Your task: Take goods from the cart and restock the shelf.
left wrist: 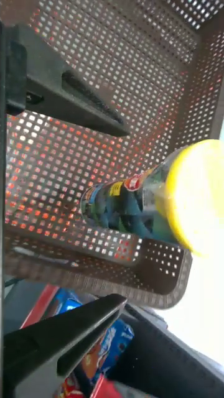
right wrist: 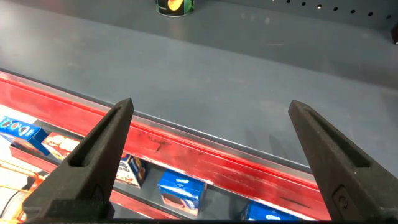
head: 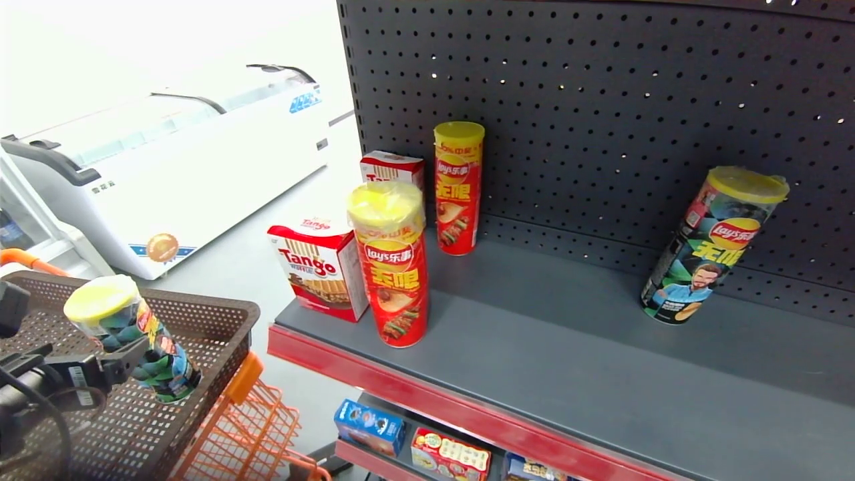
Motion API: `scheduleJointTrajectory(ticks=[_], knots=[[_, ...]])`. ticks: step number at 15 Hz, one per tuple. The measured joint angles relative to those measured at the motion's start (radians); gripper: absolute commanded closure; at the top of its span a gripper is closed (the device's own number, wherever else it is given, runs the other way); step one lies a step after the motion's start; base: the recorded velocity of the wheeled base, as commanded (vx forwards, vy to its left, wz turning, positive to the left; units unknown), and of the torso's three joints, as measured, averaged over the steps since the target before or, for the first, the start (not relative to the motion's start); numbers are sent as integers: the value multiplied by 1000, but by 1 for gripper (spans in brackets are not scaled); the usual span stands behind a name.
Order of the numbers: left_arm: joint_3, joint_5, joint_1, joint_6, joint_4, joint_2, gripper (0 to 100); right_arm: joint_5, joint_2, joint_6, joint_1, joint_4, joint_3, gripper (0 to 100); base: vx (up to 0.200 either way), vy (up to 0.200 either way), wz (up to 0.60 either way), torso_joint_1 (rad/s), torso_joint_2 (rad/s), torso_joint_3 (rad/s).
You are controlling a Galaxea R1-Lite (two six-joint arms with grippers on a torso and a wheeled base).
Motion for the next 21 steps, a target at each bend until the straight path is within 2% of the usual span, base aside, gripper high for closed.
scheduleJointTrajectory(ticks=[4,8,14,15,21], knots=[[1,1,17,-22,-169,203,0,0,0,0,-1,0,0,0,0,0,0,0,0,0],[-39,1,17,-26,-337,376,0,0,0,0,-1,0,0,0,0,0,0,0,0,0],[-116,1,20,-27,-354,494,0,0,0,0,0,0,0,0,0,0,0,0,0,0],[-123,1,20,-27,-357,503,100,0,0,0,-1,0,0,0,0,0,0,0,0,0],[-157,5,14,-19,-364,528,100,0,0,0,0,0,0,0,0,0,0,0,0,0]])
